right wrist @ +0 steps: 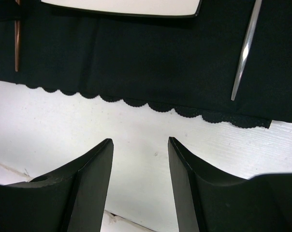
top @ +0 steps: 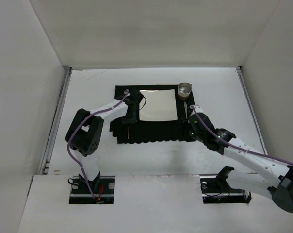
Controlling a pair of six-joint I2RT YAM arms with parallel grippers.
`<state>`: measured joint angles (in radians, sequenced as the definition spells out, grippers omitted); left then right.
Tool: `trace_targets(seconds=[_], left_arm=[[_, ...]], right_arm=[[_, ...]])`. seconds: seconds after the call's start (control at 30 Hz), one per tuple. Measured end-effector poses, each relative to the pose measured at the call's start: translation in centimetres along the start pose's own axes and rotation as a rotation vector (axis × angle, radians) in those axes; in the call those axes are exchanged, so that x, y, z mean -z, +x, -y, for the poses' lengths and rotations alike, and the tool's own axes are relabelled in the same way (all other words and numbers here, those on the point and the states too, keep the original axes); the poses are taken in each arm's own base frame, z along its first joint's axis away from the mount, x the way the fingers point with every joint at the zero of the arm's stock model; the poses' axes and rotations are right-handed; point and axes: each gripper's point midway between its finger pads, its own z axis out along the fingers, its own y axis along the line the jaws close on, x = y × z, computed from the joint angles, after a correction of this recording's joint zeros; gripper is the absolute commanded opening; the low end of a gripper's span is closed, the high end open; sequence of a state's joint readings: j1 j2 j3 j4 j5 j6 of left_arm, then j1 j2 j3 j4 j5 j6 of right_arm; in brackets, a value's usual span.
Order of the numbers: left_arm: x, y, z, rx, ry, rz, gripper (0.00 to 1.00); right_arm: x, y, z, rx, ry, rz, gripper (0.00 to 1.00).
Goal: Set the dinner table for one person
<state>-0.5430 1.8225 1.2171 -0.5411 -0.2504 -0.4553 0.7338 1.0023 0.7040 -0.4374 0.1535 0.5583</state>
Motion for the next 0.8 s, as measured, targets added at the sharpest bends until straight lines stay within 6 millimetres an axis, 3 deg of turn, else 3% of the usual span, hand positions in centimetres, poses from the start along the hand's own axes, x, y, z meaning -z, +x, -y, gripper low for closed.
trace_targets(seconds=[0.17, 0.37, 0.67, 0.8], left_arm=[[-0.1, 0.2, 0.3, 0.019, 0.003, -0.001, 0.07], [-0.3, 0.7, 0.3, 0.026, -0.002, -0.006, 0.18], [0.0, 0.8, 0.0, 0.036, -0.011, 0.003, 0.46], [1.7, 0.7, -0.4, 0.051, 0.005, 0.023, 0.57]], right_arm=[[-0.3, 0.2, 0.1, 0.002, 0.008, -0.012, 0.56], [-0.3, 0.3, 0.1, 0.002, 0.008, -0.012, 0.58], [-0.3, 0.2, 0.2, 0.002, 0.009, -0.012, 0.61], [-0.3, 0.1, 0.3, -0.004, 0.013, -0.007, 0.62]])
